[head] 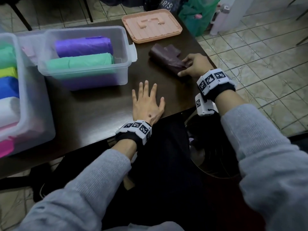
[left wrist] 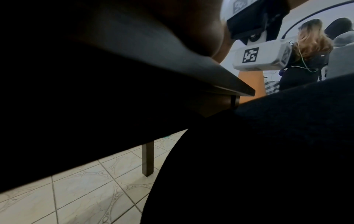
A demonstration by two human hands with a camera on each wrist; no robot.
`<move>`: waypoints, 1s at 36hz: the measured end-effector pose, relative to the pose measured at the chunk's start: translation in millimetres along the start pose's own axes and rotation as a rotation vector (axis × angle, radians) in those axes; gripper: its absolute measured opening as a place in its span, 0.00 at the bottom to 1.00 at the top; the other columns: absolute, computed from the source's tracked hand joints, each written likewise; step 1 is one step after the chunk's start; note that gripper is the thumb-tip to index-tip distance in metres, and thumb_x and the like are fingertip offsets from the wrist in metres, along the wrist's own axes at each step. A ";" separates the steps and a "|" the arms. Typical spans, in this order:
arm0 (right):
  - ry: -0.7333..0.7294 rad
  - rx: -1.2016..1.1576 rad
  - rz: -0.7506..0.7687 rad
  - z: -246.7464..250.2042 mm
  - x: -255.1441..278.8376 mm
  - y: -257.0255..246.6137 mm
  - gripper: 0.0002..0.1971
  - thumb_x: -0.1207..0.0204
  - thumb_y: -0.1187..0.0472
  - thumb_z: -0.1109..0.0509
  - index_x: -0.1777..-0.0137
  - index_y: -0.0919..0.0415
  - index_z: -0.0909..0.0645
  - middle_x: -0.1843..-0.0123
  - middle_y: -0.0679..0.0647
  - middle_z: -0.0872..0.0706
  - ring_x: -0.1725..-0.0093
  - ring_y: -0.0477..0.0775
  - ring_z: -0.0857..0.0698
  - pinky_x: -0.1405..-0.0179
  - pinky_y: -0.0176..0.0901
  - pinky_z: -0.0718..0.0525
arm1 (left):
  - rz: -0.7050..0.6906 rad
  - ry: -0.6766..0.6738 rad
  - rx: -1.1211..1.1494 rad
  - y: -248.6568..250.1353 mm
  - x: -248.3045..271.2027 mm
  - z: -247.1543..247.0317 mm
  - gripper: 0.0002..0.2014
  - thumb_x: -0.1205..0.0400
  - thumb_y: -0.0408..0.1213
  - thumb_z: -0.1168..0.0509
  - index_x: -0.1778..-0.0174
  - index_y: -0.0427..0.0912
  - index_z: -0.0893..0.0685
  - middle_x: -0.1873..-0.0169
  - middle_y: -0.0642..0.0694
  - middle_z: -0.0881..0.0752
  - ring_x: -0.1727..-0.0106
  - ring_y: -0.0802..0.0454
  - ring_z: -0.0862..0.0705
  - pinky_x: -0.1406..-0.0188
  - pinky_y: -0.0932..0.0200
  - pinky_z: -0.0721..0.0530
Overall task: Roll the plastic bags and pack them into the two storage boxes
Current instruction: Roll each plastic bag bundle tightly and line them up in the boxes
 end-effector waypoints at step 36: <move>0.213 0.378 0.369 -27.1 86.6 -65.0 0.25 0.30 0.61 0.30 0.33 0.55 0.29 0.38 0.55 0.19 0.39 0.62 0.19 0.44 0.52 0.26 | 0.810 -0.364 1.722 -22.3 -9.9 19.6 0.39 0.18 0.66 0.57 0.30 0.33 0.31 0.38 0.31 0.22 0.41 0.34 0.18 0.59 0.41 0.16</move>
Point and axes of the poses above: each hand's wrist, its own x-axis away from the middle knuckle, its own z-axis out of the back of the hand, y = z × x, the point moved 7 cm from there along -x, towards the middle knuckle
